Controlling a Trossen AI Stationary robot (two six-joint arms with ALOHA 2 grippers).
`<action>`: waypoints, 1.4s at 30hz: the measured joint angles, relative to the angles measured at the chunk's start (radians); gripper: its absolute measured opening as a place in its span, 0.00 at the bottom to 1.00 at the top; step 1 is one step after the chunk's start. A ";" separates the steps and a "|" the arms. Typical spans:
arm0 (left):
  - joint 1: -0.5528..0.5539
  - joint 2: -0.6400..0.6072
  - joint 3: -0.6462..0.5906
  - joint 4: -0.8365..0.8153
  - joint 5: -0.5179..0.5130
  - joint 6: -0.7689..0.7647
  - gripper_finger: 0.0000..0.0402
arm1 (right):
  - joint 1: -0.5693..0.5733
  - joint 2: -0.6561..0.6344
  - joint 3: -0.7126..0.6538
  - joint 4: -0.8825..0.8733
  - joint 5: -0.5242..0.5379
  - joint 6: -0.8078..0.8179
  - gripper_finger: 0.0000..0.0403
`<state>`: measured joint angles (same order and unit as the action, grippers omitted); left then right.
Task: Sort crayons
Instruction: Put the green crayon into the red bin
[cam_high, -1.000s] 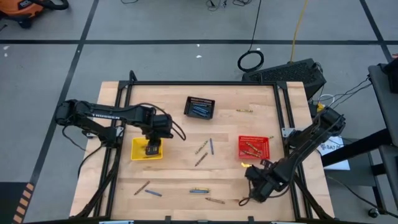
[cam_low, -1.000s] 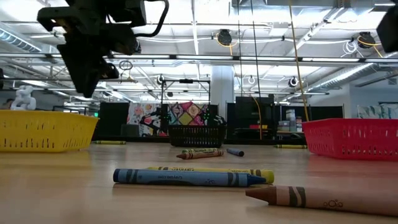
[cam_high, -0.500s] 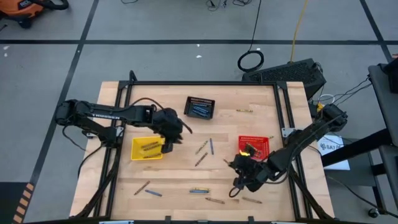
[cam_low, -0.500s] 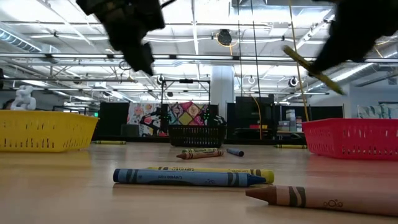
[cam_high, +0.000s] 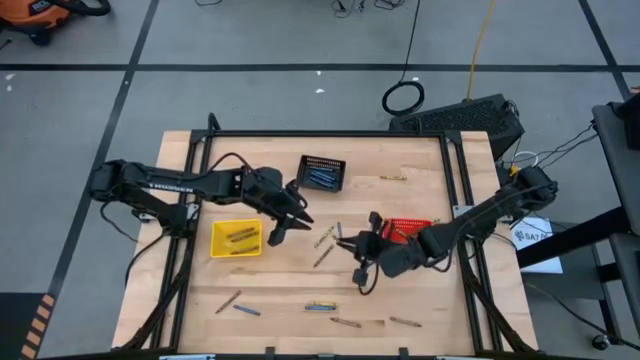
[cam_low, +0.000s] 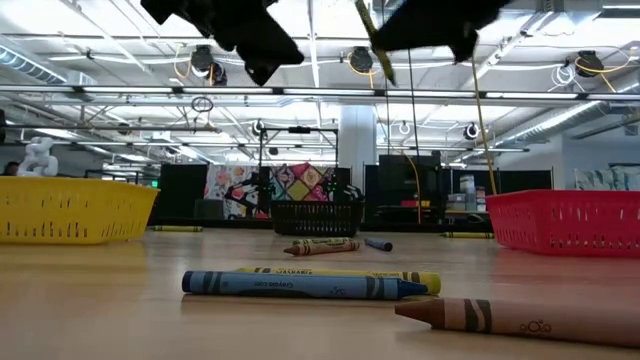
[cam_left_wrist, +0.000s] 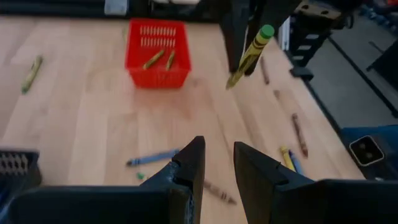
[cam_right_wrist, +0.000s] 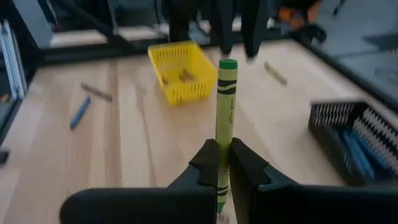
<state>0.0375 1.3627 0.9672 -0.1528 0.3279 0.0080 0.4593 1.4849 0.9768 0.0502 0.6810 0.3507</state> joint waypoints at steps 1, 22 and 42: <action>-0.002 0.006 0.000 0.023 0.001 0.003 0.22 | -0.009 0.000 0.000 0.035 -0.001 -0.029 0.00; -0.027 0.060 0.000 0.306 0.002 -0.003 0.22 | -0.087 0.000 0.001 0.230 -0.058 -0.213 0.00; -0.026 0.060 0.000 0.349 0.036 -0.002 0.22 | -0.124 0.016 0.002 0.223 -0.062 -0.195 0.00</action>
<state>0.0113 1.4223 0.9668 0.1962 0.3637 0.0061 0.3358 1.5011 0.9791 0.2729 0.6192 0.1558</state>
